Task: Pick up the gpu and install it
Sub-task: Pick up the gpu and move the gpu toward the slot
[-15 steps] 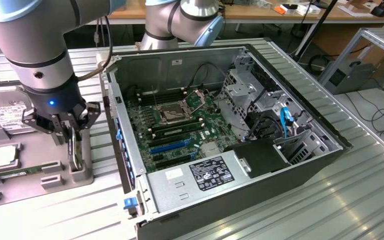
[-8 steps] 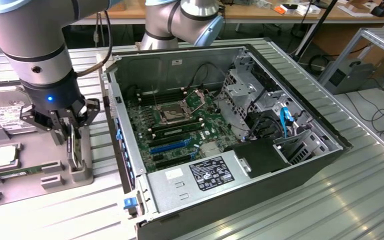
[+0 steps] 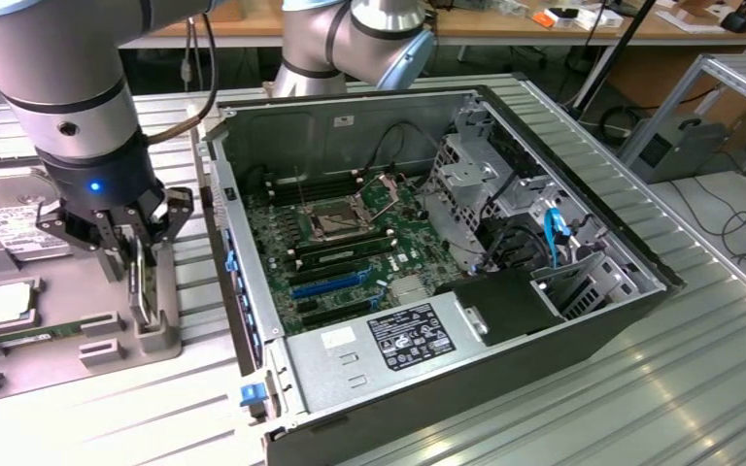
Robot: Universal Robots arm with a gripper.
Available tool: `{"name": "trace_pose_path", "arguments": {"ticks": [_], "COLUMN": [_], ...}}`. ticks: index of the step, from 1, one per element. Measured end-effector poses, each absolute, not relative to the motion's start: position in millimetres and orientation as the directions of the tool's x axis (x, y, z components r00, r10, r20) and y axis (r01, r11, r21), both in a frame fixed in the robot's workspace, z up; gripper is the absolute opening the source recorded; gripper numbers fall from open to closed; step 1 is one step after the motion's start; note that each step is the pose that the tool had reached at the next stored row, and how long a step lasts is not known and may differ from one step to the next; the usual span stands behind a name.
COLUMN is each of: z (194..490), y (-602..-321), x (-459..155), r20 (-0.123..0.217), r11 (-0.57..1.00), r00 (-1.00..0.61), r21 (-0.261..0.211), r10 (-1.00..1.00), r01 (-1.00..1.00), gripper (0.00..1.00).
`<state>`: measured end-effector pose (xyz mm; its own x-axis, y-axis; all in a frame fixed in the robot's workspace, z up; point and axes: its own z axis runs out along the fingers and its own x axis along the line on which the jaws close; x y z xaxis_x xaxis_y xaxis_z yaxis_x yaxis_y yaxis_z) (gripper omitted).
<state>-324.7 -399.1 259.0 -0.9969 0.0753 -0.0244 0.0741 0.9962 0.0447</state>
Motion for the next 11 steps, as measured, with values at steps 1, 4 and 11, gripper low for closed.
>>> {"name": "trace_pose_path", "arguments": {"ticks": [1, 4, 11], "z": [259.8, 261.4, 266.4], "y": [-399.1, -399.0, -399.0], "x": [-324.7, -324.7, -324.7], "r20": [-0.024, -0.024, -0.025], "r11": [0.996, 0.996, 0.996], "r00": [-0.997, -0.997, -0.997], "r21": [0.045, 0.045, 0.045], "r10": [0.075, 0.075, 0.075], "r01": [0.074, 0.074, 0.074], "gripper": [0.27, 0.27, 0.27]}}
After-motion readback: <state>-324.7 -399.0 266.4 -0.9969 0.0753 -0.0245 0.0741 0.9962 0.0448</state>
